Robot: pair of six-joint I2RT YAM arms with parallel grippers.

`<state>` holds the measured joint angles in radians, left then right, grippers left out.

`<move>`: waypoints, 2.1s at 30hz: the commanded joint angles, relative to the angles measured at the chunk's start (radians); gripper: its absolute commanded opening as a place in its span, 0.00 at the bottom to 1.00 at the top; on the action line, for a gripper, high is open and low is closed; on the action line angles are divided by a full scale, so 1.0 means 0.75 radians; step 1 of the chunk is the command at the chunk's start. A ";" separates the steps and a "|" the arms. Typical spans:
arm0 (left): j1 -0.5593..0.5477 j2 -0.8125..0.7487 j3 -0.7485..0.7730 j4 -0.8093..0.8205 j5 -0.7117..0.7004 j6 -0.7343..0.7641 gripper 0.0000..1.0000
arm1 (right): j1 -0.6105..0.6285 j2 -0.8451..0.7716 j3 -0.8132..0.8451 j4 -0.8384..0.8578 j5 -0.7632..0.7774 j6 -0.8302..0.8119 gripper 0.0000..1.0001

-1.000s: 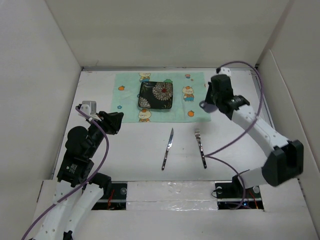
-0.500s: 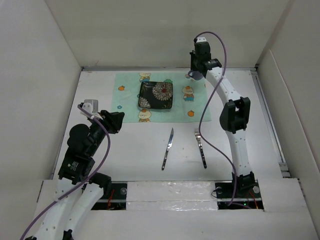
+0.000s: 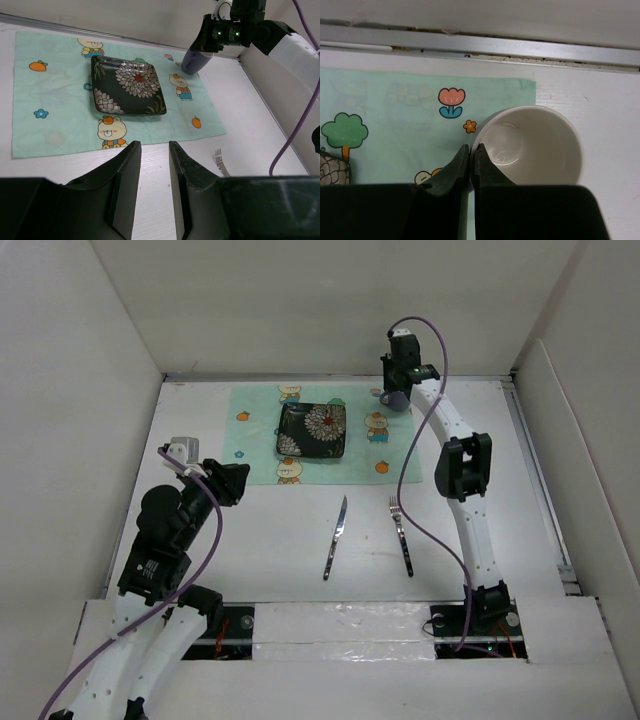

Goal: Set the dinner table for one person

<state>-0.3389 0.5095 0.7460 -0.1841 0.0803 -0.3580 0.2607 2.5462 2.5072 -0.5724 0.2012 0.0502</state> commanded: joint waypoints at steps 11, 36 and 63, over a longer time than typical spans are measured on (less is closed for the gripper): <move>0.004 0.010 0.010 0.055 0.024 0.023 0.26 | -0.002 0.013 0.085 0.150 -0.033 0.005 0.09; 0.004 0.002 -0.001 0.063 0.071 0.025 0.26 | 0.280 -1.748 -2.134 0.574 -0.121 0.481 0.00; 0.004 -0.106 0.006 0.053 0.057 0.025 0.27 | 0.509 -1.718 -2.404 0.002 -0.017 0.782 0.42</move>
<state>-0.3389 0.4530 0.7460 -0.1844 0.1165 -0.3485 0.6365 1.2263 0.6495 -0.5762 0.1757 0.6437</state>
